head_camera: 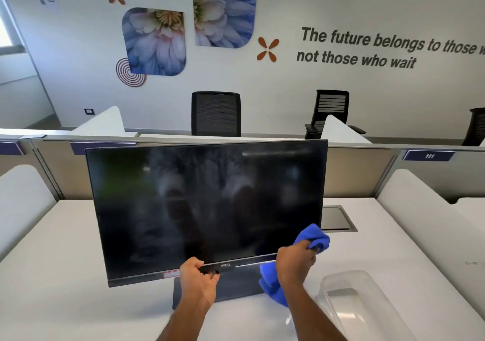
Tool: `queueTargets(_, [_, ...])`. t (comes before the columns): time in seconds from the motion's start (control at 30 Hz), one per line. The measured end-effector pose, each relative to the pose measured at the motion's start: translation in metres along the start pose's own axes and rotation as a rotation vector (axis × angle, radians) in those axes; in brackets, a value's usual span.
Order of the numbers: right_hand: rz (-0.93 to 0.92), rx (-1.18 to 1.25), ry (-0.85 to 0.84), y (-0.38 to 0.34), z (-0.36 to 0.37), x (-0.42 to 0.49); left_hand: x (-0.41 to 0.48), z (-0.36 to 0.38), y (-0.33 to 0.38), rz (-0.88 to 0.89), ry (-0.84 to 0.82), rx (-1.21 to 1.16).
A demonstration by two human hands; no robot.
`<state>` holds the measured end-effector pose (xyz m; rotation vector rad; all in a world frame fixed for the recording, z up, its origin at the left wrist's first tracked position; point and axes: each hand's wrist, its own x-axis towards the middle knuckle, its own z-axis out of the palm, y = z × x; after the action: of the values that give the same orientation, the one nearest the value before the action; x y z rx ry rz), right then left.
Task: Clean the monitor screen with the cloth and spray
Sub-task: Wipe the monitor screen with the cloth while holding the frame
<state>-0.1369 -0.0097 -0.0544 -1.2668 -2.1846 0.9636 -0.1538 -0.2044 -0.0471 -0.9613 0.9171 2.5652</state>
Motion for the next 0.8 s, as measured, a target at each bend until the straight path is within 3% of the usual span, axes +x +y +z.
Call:
queueTargets(0.23, [-0.115,-0.099,-0.152,0.016,0.029,-0.076,0.004,-0.002,-0.003,0.010,-0.015,0.022])
queueTargets(0.37, [-0.438,-0.283,-0.337,0.011,0.043,-0.108,0.003,-0.004,-0.002,0.025,-0.035,0.046])
queueTargets(0.5, [-0.520,-0.541,-0.450,0.008,0.044,-0.099,0.006,-0.010,0.002,0.012,-0.039,0.077])
queueTargets(0.57, [-0.576,-0.572,-0.395,0.017,0.039,-0.088,0.007,-0.014,0.003,0.004,-0.047,0.092])
queueTargets(0.7, [-0.450,-0.544,-0.320,0.033,0.020,-0.066,0.006,-0.017,0.005,-0.020,-0.063,0.095])
queueTargets(0.8, [-0.411,-0.415,-0.089,0.040,0.010,-0.063,0.005,-0.018,0.006,-0.033,-0.054,0.074])
